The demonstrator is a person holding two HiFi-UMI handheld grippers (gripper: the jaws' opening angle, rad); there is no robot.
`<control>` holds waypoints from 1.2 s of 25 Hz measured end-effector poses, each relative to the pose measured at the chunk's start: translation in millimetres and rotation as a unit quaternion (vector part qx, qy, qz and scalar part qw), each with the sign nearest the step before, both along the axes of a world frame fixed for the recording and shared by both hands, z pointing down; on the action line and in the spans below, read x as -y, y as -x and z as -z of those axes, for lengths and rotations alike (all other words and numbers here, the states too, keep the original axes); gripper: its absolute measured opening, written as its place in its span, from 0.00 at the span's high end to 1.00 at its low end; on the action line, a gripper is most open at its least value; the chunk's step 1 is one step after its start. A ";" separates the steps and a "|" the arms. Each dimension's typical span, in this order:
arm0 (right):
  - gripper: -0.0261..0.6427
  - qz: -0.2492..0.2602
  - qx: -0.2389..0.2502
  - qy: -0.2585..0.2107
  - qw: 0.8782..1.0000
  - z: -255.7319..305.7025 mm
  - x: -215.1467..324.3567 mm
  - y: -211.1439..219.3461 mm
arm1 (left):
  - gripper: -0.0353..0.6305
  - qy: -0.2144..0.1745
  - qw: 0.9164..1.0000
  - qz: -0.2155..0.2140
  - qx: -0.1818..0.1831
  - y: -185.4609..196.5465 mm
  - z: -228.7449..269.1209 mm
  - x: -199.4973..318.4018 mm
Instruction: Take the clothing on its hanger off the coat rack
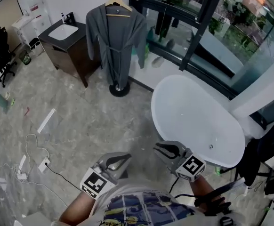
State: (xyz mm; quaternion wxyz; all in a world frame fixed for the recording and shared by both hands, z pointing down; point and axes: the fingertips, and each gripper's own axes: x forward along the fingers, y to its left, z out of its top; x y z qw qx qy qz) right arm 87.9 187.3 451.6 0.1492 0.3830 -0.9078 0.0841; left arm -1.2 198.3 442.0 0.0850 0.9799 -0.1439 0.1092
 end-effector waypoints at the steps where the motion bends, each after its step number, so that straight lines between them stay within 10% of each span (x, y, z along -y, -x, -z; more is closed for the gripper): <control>1: 0.85 0.003 -0.002 -0.002 1.000 2.7 23.0 5.6 | 0.92 0.002 1.000 0.006 0.002 10.5 -3.1 17.4; 13: 0.77 0.021 -0.054 -0.025 0.998 22.6 252.3 16.2 | 0.86 0.013 0.995 0.096 -0.008 86.4 -4.9 179.6; 30: 0.68 0.000 -0.143 -0.076 0.987 112.8 663.6 -135.0 | 0.85 -0.019 0.987 0.157 -0.008 29.9 37.0 413.5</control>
